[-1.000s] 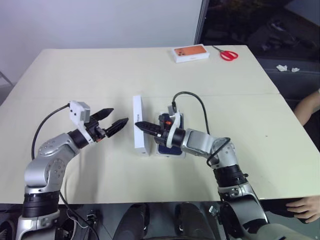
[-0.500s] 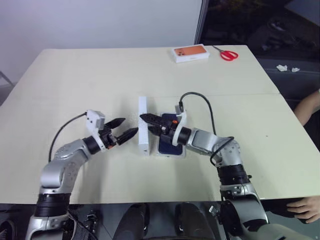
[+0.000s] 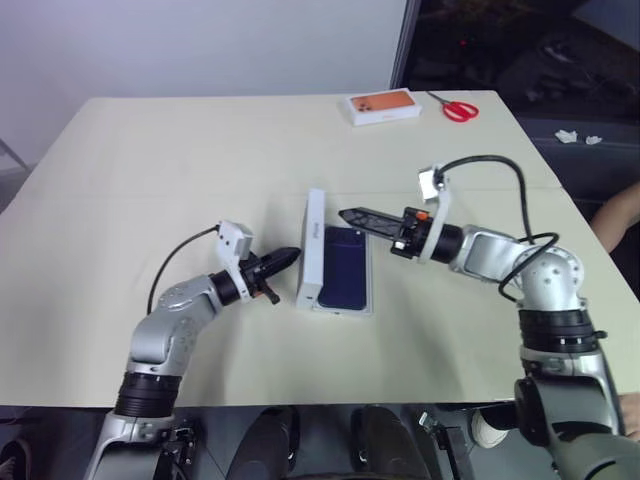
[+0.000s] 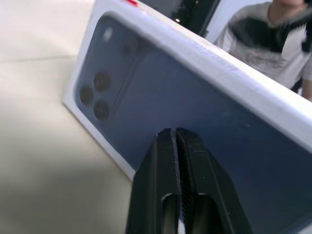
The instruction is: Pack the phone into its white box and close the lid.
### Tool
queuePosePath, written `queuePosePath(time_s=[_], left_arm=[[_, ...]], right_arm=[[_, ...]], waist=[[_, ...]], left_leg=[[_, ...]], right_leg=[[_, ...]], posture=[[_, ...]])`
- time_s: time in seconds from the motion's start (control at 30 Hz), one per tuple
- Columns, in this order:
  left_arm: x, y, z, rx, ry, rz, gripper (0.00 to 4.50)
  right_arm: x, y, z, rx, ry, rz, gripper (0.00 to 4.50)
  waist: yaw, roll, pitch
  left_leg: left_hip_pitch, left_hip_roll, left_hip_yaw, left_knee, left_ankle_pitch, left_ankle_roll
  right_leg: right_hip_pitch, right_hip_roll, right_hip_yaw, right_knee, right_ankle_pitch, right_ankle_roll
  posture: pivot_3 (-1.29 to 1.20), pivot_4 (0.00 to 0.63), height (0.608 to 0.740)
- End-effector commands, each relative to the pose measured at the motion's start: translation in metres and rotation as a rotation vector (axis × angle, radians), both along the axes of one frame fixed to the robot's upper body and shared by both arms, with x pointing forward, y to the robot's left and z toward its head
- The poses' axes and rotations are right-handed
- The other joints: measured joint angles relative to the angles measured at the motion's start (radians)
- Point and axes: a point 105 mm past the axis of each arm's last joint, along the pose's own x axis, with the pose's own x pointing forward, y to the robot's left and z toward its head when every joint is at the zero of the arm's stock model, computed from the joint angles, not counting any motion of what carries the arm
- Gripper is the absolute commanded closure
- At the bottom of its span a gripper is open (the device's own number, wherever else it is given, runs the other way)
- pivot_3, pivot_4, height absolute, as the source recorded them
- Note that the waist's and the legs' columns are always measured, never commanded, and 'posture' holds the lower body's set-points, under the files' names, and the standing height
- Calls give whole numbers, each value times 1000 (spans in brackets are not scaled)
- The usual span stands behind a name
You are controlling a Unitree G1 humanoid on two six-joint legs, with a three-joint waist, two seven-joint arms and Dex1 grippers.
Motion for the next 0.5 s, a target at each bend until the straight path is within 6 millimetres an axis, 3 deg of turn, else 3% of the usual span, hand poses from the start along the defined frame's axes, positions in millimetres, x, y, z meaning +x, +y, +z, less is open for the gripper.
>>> queuePosePath(time_s=[0.03,0.13,0.23,0.4,0.5], left_arm=[[1,-9,13,-2,-53,-21,4451],[-3,-16,15,0,-58,-57,4451],[-5,-15,15,9,-57,-63,4451],[-1,7,20,38,-63,-7,4451],[5,23,22,54,-65,38,4500]], right_arm=[[-2,2,11,-64,-142,41,0],[6,-7,10,-104,-207,-8,0],[17,-16,2,-261,-336,-73,0],[13,-13,-16,-423,-453,-15,0],[15,-15,-23,-500,-499,-19,929]], waist=[[-2,0,0],[-3,0,0],[1,0,0],[2,0,0],[-1,0,0]], left_leg=[[0,0,0,0,0,0],[0,0,0,0,0,0],[0,0,0,0,0,0],[0,0,0,0,0,0],[0,0,0,0,0,0]], right_leg=[[0,0,0,0,0,0],[0,0,0,0,0,0],[0,0,0,0,0,0],[0,0,0,0,0,0],[-1,0,0,0,0,0]], posture=[[0,150,740],[0,150,740],[0,150,740],[0,150,740],[0,150,740]])
